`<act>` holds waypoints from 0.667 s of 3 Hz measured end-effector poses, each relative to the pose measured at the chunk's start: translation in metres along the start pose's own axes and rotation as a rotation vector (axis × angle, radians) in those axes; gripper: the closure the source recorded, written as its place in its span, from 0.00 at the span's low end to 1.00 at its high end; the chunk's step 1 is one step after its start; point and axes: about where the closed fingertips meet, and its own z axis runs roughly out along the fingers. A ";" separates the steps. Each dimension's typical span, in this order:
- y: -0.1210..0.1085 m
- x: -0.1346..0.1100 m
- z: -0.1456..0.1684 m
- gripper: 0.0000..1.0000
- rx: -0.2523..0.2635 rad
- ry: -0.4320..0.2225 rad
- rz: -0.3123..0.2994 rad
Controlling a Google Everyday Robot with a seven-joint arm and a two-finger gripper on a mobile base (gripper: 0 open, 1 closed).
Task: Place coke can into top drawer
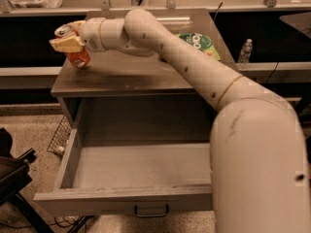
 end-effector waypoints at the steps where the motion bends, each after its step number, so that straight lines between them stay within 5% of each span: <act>1: 0.030 -0.043 -0.046 1.00 0.063 -0.061 -0.062; 2: 0.060 -0.032 -0.079 1.00 0.138 -0.087 -0.062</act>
Offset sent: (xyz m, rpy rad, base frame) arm -0.1747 -0.1577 -0.0276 0.1345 -0.0560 -0.2685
